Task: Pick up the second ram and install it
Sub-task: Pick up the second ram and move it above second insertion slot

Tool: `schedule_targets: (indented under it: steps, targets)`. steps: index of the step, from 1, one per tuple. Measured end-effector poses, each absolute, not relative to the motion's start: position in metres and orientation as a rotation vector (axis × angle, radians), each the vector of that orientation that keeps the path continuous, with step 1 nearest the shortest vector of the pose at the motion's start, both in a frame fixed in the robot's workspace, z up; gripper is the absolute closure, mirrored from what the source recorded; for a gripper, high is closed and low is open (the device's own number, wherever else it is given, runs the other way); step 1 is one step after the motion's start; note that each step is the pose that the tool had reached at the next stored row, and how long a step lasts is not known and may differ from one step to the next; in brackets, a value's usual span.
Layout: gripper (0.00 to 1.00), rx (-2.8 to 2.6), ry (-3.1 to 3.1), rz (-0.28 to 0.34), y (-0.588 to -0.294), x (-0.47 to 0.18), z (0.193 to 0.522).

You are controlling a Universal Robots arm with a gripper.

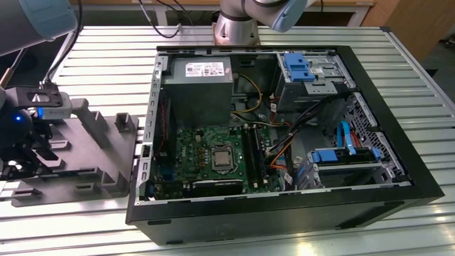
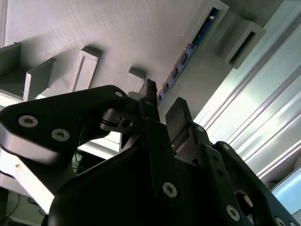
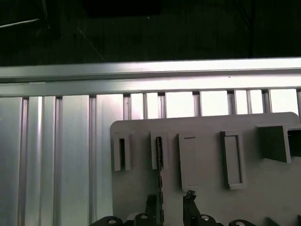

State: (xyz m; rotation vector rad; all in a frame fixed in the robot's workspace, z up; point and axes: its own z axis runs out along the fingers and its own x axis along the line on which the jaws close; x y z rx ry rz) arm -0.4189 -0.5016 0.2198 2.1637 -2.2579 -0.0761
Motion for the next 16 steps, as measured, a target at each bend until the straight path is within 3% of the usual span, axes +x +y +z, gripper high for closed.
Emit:
schedule_targets:
  steps: [16]
  targets:
    - [0.64, 2.222, -2.197, -0.073, -0.5019, -0.4189, 0.2134]
